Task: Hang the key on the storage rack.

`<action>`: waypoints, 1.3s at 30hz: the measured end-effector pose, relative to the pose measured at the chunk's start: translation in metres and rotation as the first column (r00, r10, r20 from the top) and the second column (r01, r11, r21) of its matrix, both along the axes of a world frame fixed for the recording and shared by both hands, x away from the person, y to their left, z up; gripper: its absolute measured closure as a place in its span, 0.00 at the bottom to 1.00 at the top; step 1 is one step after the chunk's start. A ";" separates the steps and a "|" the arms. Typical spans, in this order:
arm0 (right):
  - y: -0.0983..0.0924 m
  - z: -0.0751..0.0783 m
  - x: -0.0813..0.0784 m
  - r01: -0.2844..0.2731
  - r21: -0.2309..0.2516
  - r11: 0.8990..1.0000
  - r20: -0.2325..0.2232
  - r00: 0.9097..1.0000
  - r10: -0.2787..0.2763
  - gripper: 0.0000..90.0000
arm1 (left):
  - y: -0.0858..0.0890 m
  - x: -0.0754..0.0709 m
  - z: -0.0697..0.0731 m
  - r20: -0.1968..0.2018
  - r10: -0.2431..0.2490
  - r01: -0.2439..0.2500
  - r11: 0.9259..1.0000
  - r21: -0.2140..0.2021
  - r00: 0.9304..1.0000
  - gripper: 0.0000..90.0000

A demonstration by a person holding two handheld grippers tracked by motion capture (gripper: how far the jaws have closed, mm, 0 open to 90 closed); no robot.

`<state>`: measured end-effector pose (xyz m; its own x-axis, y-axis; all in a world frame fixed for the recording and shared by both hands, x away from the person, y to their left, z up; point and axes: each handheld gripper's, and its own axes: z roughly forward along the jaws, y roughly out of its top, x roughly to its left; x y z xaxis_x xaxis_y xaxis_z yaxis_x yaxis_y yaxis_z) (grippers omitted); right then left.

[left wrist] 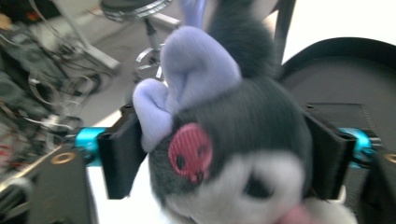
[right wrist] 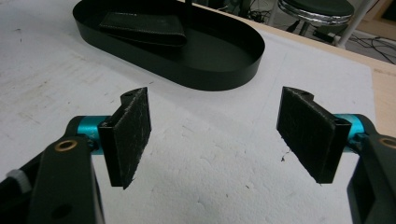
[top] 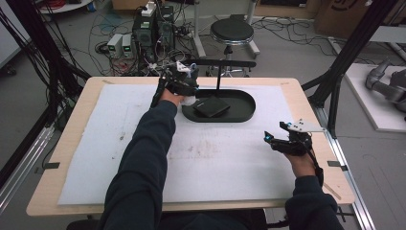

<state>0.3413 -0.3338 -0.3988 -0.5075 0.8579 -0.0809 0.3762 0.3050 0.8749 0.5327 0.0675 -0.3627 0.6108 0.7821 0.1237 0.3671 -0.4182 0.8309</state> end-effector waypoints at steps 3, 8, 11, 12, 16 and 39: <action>0.000 0.000 0.000 0.002 -0.001 1.000 0.001 1.000 -0.002 0.30 | 0.006 -0.003 -0.006 -0.003 0.002 -0.002 1.000 0.003 1.000 0.26; 0.002 0.000 0.000 0.000 -0.005 1.000 0.000 1.000 0.000 0.30 | 0.024 -0.013 -0.007 -0.005 0.022 -0.023 0.999 -0.046 1.000 0.26; 0.002 -0.001 0.000 0.001 -0.006 1.000 -0.003 1.000 -0.001 0.30 | 0.034 -0.023 -0.004 0.006 0.025 -0.025 0.996 -0.086 1.000 0.26; 0.002 -0.001 0.000 0.001 -0.006 1.000 -0.003 1.000 -0.001 0.30 | 0.038 -0.027 -0.003 0.012 0.025 -0.024 0.995 -0.099 1.000 0.26; 0.001 -0.001 0.000 -0.001 -0.006 1.000 0.000 1.000 0.001 0.30 | 0.056 -0.051 0.002 0.041 0.022 -0.015 0.987 -0.161 0.999 0.26; 0.002 -0.002 -0.003 -0.005 -0.020 1.000 -0.006 1.000 0.005 0.30 | 0.128 -0.189 -0.020 0.171 0.071 -0.016 0.952 -0.305 0.983 0.23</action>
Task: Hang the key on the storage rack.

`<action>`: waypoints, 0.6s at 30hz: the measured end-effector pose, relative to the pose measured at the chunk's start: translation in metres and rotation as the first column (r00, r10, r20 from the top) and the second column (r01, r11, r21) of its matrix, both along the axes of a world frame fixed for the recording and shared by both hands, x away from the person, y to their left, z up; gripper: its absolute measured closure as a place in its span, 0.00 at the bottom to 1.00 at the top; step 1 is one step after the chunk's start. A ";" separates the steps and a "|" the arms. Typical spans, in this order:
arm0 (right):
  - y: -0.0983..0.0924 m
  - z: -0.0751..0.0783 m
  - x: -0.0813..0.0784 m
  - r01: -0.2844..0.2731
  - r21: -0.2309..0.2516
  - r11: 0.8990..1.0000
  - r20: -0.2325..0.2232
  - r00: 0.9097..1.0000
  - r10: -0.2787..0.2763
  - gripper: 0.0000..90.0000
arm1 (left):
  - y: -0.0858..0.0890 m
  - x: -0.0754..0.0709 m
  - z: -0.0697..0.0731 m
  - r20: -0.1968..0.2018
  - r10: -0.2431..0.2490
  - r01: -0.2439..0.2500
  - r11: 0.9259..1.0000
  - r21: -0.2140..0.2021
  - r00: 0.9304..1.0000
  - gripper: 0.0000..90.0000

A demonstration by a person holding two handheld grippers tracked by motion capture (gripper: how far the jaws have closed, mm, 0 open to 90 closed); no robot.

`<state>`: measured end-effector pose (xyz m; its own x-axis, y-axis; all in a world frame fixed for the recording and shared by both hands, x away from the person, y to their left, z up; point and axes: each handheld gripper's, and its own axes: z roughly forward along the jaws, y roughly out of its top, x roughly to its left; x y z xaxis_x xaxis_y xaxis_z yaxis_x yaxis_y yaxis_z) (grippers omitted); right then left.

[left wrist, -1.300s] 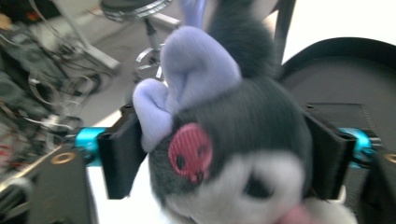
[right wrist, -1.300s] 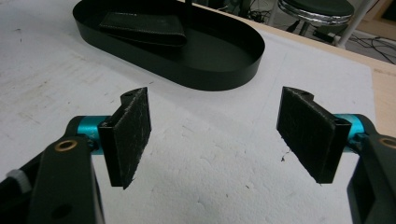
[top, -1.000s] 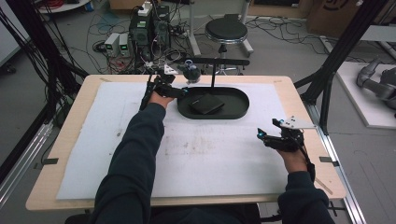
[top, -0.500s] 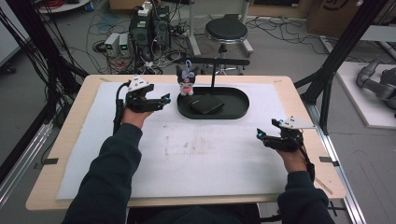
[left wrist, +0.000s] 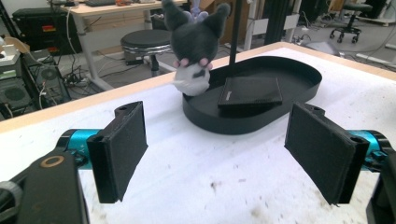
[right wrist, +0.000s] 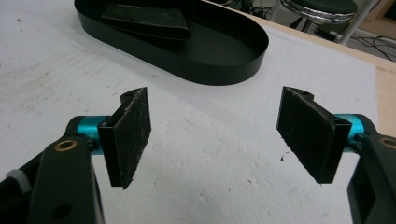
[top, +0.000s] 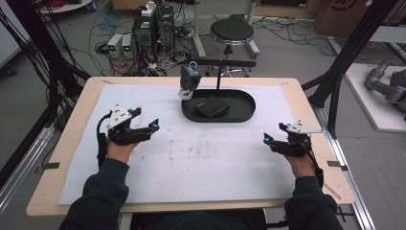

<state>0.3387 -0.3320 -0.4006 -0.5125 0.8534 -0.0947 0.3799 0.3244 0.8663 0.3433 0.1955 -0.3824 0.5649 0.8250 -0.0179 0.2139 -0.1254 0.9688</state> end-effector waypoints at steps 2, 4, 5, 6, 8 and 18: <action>-0.001 0.000 -0.001 0.003 0.001 1.000 0.000 1.000 -0.003 0.30 | 0.005 -0.003 -0.006 -0.012 0.002 -0.002 1.000 -0.021 1.000 0.24; -0.002 0.000 -0.002 0.009 -0.001 1.000 0.003 1.000 -0.009 0.30 | 0.009 -0.004 -0.011 -0.023 0.008 -0.008 1.000 -0.021 1.000 0.24; -0.002 0.000 -0.003 0.011 -0.002 1.000 0.000 1.000 -0.011 0.30 | 0.011 -0.005 -0.013 -0.029 0.009 -0.010 1.000 -0.022 1.000 0.24; -0.002 0.001 -0.003 0.010 -0.001 1.000 0.001 1.000 -0.010 0.30 | 0.013 -0.006 -0.013 -0.027 0.015 -0.015 0.999 -0.030 1.000 0.24; -0.001 0.001 -0.004 0.011 -0.005 1.000 0.003 1.000 -0.011 0.30 | 0.016 -0.008 -0.014 -0.017 0.020 -0.021 0.999 -0.040 1.000 0.24; 0.001 0.000 -0.004 0.002 -0.016 1.000 -0.004 1.000 -0.002 0.29 | 0.019 -0.010 -0.021 -0.026 0.030 -0.030 0.999 -0.028 0.999 0.24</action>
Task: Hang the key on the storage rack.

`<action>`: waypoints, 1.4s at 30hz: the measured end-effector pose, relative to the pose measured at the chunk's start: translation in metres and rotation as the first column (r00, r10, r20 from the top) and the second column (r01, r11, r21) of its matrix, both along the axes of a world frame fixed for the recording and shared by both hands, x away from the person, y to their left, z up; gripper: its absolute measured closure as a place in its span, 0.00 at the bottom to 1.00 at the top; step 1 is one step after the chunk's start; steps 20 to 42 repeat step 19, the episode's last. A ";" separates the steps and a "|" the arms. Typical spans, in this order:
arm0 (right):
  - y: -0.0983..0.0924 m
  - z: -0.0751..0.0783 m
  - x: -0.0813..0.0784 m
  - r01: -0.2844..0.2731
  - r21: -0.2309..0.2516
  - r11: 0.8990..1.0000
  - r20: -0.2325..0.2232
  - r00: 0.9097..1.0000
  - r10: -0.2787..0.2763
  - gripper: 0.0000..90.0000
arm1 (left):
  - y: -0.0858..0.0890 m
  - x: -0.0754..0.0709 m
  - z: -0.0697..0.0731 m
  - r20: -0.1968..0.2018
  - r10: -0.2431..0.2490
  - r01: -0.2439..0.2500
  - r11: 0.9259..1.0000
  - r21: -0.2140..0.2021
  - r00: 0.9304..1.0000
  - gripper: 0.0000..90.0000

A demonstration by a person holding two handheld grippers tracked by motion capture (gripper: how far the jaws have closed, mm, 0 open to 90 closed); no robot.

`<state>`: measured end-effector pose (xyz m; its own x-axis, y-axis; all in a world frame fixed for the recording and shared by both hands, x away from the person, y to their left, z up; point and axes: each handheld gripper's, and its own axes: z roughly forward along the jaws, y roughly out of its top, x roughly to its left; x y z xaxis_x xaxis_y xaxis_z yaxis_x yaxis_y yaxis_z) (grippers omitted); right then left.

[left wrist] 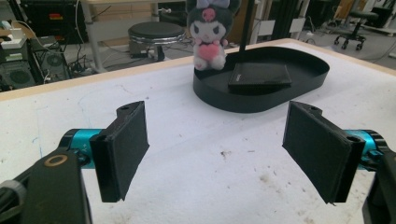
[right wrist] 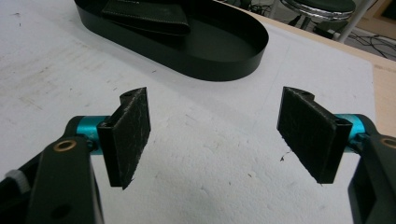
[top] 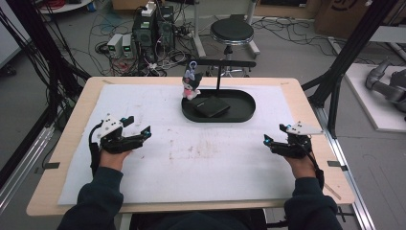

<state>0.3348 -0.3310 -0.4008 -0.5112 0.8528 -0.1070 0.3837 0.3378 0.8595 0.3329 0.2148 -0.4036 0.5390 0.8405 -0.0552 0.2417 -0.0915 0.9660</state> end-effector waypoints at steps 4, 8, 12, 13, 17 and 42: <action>0.000 -0.001 0.000 0.003 -0.005 1.000 -0.003 1.000 -0.003 0.29 | 0.000 0.000 -0.001 0.007 0.000 0.000 1.000 -0.002 1.000 0.24; 0.002 -0.002 0.001 0.000 -0.009 1.000 -0.010 1.000 0.000 0.29 | 0.001 0.000 -0.001 0.006 0.000 0.000 1.000 0.002 1.000 0.24; 0.002 -0.002 0.002 -0.005 -0.014 1.000 -0.011 1.000 0.005 0.29 | 0.000 0.000 -0.001 0.003 0.001 -0.001 1.000 0.003 1.000 0.24; 0.002 -0.003 0.002 -0.005 -0.015 1.000 -0.011 1.000 0.005 0.29 | 0.001 0.000 -0.002 0.002 0.002 -0.002 1.000 0.003 1.000 0.24; 0.002 -0.003 0.002 0.001 -0.014 1.000 -0.015 1.000 -0.001 0.29 | 0.001 0.001 -0.002 0.000 0.003 -0.003 1.000 0.001 1.000 0.24; 0.002 -0.003 0.003 0.000 -0.014 1.000 -0.015 1.000 0.000 0.29 | 0.001 0.001 -0.002 0.002 0.003 -0.003 1.000 -0.003 1.000 0.24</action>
